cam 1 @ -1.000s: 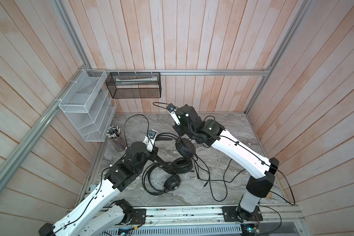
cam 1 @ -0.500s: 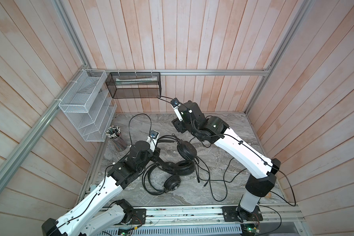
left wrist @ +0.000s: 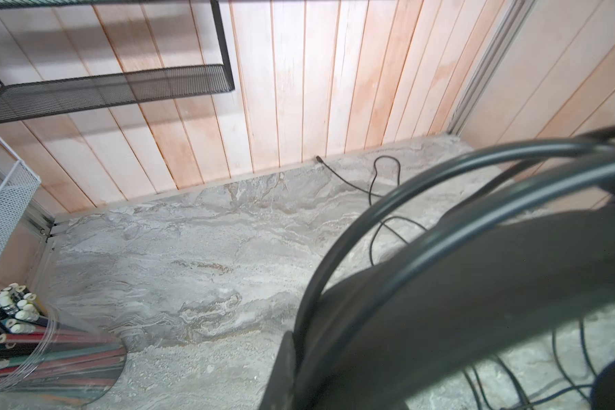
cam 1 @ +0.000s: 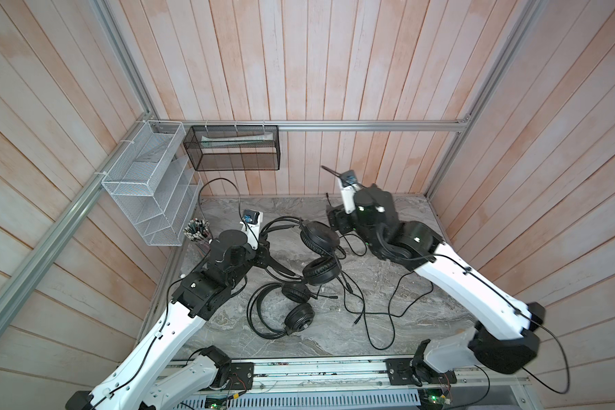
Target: Wrap the headphones
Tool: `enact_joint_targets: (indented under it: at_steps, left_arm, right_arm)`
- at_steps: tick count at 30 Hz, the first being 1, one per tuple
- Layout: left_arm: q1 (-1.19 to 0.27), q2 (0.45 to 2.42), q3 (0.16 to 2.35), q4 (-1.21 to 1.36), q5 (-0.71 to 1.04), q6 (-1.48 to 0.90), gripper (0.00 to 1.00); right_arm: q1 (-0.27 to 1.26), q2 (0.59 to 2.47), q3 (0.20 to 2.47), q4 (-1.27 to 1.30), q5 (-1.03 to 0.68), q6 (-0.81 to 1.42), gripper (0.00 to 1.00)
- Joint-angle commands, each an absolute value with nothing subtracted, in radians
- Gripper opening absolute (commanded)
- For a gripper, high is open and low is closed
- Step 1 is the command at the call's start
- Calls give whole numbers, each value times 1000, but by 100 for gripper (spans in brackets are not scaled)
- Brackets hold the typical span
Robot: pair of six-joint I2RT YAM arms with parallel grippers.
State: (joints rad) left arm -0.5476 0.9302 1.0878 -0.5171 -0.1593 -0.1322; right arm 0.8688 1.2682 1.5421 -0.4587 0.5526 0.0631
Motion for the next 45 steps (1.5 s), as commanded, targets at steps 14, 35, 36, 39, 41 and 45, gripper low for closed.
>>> enact_joint_targets:
  at_steps: [14, 35, 36, 39, 41, 45]
  left_arm:
    - [-509, 1054, 1557, -754, -85, -403, 0]
    - [-496, 1152, 1724, -846, -18, -465, 0]
    - [-495, 1153, 1724, -848, -18, -466, 0]
    - [-494, 1154, 1720, -844, -15, -471, 0]
    - [-492, 1159, 1720, -841, -11, -474, 0]
    - [-484, 1175, 1720, -836, -3, -481, 0]
  right_arm:
    - [797, 811, 514, 566, 144, 223, 100]
    - [655, 1581, 758, 897, -376, 171, 62]
    - [655, 1607, 776, 891, -397, 175, 61]
    - [656, 1671, 792, 919, -392, 189, 56]
    - [654, 1712, 806, 924, -383, 184, 49]
    - [655, 1785, 866, 877, -402, 173, 26]
